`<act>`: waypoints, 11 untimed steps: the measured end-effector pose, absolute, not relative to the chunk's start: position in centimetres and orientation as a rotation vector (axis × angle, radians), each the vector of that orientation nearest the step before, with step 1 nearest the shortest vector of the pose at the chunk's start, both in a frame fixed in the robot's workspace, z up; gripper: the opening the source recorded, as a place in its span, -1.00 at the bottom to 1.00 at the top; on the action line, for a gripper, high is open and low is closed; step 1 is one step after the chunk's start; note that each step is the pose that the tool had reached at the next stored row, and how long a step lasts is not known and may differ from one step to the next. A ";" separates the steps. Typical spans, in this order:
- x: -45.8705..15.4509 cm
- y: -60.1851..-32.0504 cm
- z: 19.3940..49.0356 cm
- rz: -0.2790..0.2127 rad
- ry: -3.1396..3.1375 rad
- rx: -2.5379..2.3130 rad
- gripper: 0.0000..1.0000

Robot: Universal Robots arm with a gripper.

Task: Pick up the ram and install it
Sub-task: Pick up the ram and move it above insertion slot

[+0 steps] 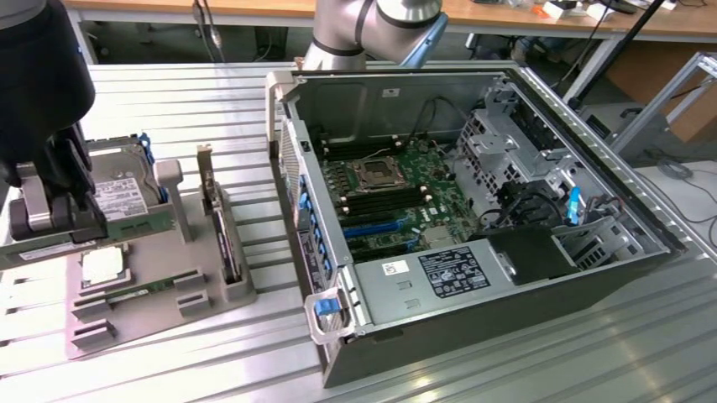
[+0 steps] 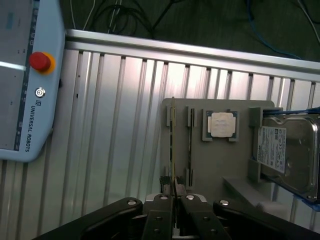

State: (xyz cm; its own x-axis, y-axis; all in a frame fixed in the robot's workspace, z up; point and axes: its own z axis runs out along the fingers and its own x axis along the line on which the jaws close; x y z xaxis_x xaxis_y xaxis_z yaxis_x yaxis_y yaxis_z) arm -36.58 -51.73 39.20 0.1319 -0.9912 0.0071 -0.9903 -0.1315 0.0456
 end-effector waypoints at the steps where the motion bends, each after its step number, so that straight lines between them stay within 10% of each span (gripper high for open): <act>1: -36.6 -51.7 39.3 -0.038 -2.044 2.334 -0.76; 11: -36.6 -51.7 40.8 -0.038 -2.044 2.334 -0.76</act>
